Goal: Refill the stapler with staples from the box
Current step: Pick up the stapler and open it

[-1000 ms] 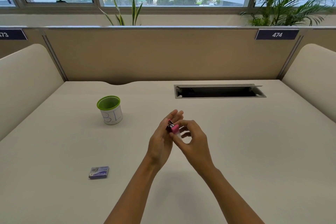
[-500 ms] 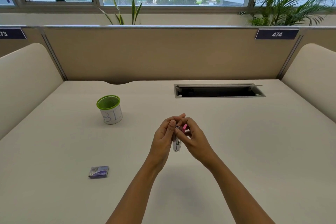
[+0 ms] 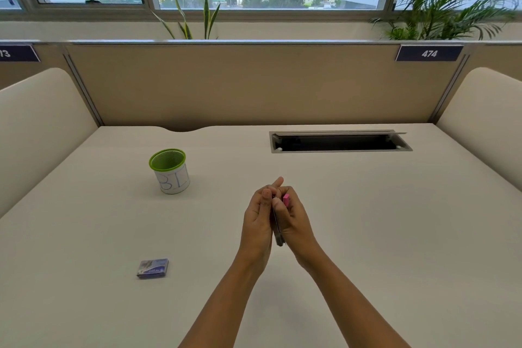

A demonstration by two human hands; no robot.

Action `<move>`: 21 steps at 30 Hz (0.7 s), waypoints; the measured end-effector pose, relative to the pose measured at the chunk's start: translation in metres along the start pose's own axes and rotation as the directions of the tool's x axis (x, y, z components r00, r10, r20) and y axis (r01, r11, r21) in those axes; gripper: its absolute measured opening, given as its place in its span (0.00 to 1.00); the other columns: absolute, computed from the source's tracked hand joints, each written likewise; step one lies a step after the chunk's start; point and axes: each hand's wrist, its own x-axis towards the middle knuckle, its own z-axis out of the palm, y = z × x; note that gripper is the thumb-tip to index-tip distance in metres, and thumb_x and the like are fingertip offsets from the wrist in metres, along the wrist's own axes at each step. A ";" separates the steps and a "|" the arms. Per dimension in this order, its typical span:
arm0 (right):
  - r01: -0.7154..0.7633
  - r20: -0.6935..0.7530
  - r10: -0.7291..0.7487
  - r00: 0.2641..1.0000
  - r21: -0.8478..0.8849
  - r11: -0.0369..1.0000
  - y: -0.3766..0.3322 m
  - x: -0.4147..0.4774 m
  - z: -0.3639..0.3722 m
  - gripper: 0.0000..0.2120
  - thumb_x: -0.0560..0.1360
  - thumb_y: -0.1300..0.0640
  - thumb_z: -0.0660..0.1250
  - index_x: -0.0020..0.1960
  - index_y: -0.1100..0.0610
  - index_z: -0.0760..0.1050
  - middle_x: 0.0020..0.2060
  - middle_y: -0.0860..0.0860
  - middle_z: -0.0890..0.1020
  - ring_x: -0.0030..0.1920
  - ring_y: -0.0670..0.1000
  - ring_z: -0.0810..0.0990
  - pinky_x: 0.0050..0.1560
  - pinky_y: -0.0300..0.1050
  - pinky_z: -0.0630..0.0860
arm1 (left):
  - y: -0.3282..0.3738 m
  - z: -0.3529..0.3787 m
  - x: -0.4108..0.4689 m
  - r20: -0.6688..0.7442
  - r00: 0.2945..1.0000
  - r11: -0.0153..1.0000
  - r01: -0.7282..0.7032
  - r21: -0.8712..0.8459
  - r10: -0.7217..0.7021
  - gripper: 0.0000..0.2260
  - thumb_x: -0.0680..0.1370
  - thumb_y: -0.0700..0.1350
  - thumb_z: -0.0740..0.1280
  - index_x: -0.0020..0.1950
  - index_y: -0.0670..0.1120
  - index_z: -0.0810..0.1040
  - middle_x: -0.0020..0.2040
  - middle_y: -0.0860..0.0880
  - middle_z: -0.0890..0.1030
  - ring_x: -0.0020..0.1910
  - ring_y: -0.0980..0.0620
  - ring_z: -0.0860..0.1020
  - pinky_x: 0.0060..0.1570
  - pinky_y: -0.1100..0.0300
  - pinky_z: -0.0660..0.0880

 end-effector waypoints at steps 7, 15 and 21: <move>0.060 -0.236 -0.055 0.970 0.015 0.998 0.007 0.003 0.016 0.16 0.76 0.43 0.58 0.36 0.54 0.67 0.29 0.48 0.72 0.33 0.47 0.70 0.32 0.38 0.71 | -0.001 0.016 -0.008 -0.067 0.997 0.997 -0.038 0.073 0.043 0.17 0.74 0.58 0.55 0.58 0.59 0.76 0.61 0.60 0.77 0.61 0.58 0.75 0.59 0.62 0.74; 0.111 -0.258 -0.105 0.960 0.007 0.994 0.004 -0.002 0.015 0.15 0.76 0.48 0.59 0.36 0.57 0.66 0.29 0.47 0.69 0.32 0.47 0.68 0.34 0.41 0.70 | -0.007 0.024 -0.014 -0.138 0.989 0.996 -0.047 0.079 0.058 0.13 0.71 0.60 0.57 0.51 0.62 0.77 0.64 0.58 0.76 0.59 0.61 0.76 0.58 0.64 0.73; 0.036 -0.308 -0.006 0.951 0.093 0.995 -0.001 -0.011 0.016 0.10 0.79 0.61 0.61 0.41 0.51 0.75 0.32 0.49 0.76 0.35 0.46 0.75 0.39 0.37 0.76 | -0.012 0.024 -0.014 -0.152 0.988 1.000 -0.002 -0.009 0.000 0.14 0.76 0.57 0.56 0.53 0.58 0.79 0.63 0.53 0.78 0.63 0.54 0.75 0.64 0.55 0.71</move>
